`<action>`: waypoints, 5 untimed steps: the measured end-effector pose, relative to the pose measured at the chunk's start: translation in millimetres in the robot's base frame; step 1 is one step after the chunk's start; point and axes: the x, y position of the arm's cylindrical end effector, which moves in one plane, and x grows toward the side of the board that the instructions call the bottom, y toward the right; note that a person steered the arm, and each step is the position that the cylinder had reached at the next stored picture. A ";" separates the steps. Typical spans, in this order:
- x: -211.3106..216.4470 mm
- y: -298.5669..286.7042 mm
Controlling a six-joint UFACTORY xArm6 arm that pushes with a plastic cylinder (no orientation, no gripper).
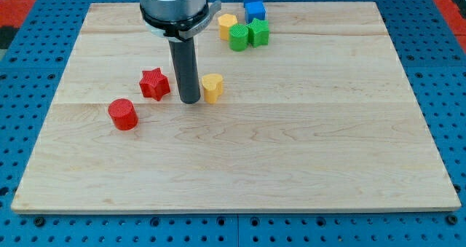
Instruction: Slide yellow heart closer to the green circle
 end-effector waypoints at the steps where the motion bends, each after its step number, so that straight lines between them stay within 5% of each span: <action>1: 0.0 -6.5; 5: 0.0 -19.7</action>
